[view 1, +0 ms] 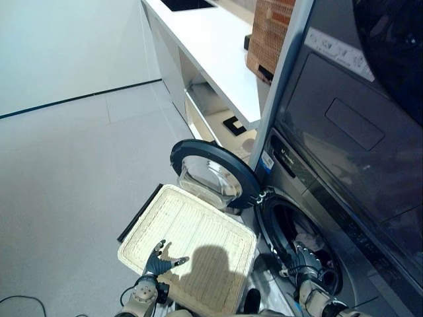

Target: Put the clothes into the washing machine.

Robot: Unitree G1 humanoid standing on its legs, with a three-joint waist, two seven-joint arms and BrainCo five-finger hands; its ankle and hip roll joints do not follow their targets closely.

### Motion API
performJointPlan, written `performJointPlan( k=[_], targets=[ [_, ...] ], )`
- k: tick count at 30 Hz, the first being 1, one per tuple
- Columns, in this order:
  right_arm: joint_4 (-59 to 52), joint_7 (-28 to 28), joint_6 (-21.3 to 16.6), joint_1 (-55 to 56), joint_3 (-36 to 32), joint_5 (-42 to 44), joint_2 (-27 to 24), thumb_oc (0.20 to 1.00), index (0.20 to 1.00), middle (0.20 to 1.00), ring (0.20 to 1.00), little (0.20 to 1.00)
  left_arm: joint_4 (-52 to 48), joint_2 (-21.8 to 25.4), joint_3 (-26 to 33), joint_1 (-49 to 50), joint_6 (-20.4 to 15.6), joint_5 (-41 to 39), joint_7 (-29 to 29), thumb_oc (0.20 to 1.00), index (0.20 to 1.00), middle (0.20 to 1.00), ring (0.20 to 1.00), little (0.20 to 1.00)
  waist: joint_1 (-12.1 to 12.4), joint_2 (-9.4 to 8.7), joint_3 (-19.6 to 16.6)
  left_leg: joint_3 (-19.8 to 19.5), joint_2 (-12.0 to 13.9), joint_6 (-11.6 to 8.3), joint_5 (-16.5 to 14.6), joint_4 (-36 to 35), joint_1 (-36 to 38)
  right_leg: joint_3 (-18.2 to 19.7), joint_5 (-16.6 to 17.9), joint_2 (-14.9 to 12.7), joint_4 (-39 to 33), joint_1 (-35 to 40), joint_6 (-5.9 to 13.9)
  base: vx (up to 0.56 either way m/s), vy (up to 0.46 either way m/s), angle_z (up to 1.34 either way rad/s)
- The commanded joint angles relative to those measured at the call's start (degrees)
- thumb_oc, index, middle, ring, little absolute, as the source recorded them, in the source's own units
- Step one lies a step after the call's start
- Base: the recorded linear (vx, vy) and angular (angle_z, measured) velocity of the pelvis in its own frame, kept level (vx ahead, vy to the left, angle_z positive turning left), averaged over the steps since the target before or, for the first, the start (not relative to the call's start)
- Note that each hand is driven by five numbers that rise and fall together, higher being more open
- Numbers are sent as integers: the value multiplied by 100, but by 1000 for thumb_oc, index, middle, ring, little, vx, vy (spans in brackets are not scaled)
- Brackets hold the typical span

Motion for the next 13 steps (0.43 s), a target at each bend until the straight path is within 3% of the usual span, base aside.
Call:
performJointPlan(
  k=[1, 6, 7, 13],
  targets=[
    [37, 211, -304, -486, 156, -270, -32, 1000, 1000, 1000, 1000, 1000, 231, -254, -195, -401, -97, 528, 12, 1000, 1000, 1000, 1000, 1000, -64, 34, 171, -158, 12, -116, 171, -205, -77, 336, -250, -135, 55, 320, 469, 82, -48, -2],
    [-27, 527, -435, -431, 292, -427, 8, 1000, 1000, 1000, 1000, 1000, 268, -280, -326, -383, -3, 862, 5, 1000, 1000, 1000, 1000, 1000, -76, -14, -19, -203, 31, -112, 129, -241, 20, 412, -204, -93, -97, 429, 460, 39, -30, -5],
    [-35, 644, -419, -407, 376, -466, 48, 1000, 1000, 1000, 1000, 1000, 296, -305, -376, -373, 82, 875, -67, 1000, 1000, 1000, 1000, 1000, -85, -3, -96, -202, 53, -85, 110, -241, 57, 425, -322, -52, 41, 437, 419, 58, -23, -1],
    [-31, 755, -398, -402, 447, -470, 81, 1000, 1000, 1000, 1000, 1000, 285, -289, -409, -384, 169, 843, -178, 1000, 1000, 1000, 1000, 1000, -78, -2, -143, -250, 57, -60, 79, -208, 103, 439, -382, -48, 130, 452, 393, 14, -12, 0]
  ],
)
